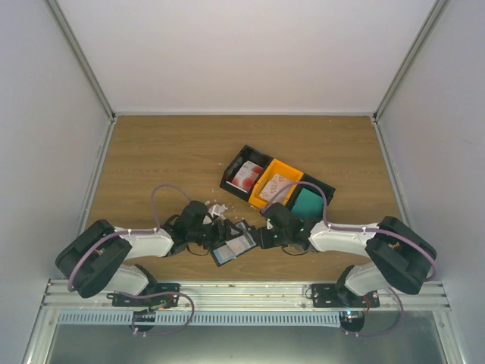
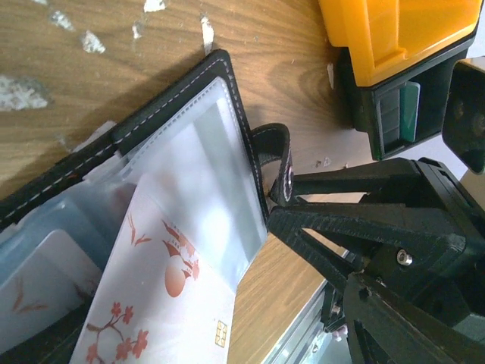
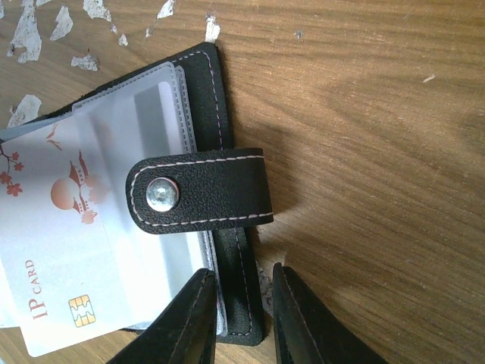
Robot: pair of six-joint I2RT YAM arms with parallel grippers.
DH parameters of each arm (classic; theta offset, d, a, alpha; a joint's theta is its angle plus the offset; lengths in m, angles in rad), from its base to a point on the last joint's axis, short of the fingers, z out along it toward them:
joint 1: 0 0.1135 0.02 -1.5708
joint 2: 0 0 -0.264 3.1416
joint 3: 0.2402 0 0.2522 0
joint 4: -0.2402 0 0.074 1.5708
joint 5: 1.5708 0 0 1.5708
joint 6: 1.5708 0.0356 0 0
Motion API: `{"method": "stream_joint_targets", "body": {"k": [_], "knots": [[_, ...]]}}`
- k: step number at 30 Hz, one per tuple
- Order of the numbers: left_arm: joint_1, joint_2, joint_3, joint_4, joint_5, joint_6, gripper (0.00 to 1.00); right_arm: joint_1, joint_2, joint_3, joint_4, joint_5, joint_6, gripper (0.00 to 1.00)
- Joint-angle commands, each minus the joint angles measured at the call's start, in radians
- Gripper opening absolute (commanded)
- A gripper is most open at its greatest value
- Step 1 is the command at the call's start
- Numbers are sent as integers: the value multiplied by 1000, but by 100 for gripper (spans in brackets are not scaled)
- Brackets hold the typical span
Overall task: Put the credit cards into the card holder
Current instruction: Insert the credit card into the card holder.
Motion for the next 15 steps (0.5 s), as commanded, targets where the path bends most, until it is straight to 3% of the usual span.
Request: {"method": "stream_joint_targets", "body": {"k": [1,15], "knots": [[-4,-32,-24,-97,1,-13,73,14,45,-41,-91,-4,4,23],[-2,-102,-72,-166,-26,-27,67,14,38,-47,-71,-23,-8,23]]}}
